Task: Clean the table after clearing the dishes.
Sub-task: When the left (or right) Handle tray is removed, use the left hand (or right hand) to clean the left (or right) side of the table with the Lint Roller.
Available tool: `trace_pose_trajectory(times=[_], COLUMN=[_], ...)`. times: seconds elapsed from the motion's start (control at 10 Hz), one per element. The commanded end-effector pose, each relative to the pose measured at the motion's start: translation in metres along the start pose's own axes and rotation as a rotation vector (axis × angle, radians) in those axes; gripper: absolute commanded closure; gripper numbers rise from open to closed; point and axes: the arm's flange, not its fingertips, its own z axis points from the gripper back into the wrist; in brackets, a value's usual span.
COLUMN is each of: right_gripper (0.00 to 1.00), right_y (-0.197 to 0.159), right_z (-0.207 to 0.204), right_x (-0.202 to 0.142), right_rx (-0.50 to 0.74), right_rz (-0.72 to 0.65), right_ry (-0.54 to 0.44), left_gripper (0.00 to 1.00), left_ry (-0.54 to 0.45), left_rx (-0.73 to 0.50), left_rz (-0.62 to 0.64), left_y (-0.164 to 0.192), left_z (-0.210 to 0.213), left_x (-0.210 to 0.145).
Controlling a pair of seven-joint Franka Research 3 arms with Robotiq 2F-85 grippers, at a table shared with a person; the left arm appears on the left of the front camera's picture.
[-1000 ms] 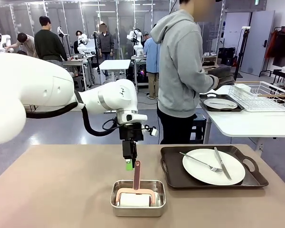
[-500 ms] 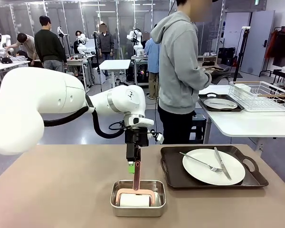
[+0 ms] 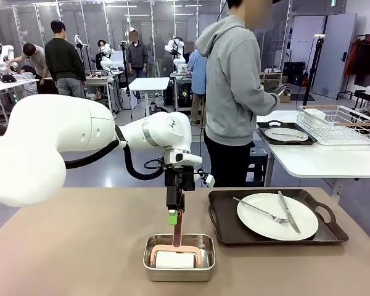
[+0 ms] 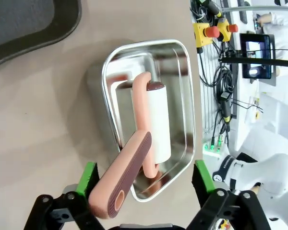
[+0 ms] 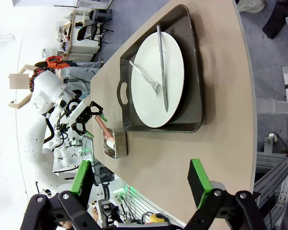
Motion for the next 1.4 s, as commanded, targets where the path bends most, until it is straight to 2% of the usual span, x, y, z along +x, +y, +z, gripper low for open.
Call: trace_pose_trajectory(times=[0.0,0.3,0.8,0.9,1.1,1.3], right_gripper=[0.00,0.00,0.00,0.00,0.00,0.00], right_y=[0.003,0.003,0.003,0.003,0.003,0.003], right_z=[0.001,0.001,0.001,0.001,0.001,0.001], right_x=[-0.001,-0.001,-0.001,-0.001,-0.001,-0.001], right_rx=[0.000,0.000,0.000,0.000,0.000,0.000], right_rz=[0.005,0.005,0.005,0.005,0.005,0.005], right_ry=[-0.003,-0.003,-0.003,-0.003,-0.003,-0.003], left_gripper=[0.17,0.43,0.95,1.00,1.00,0.94], left_ry=[0.006,0.018,0.031,0.029,0.026,0.010], left_rx=[-0.024,-0.027,-0.032,-0.027,-0.024,0.011], left_rz=[0.036,0.037,0.055,0.057,0.056,0.094], left_y=[0.005,0.004,0.001,0.000,-0.003,-0.018], left_z=[0.013,0.012,0.014,0.015,0.015,0.023], left_x=[0.009,0.011,0.010,0.010,0.010,0.009])
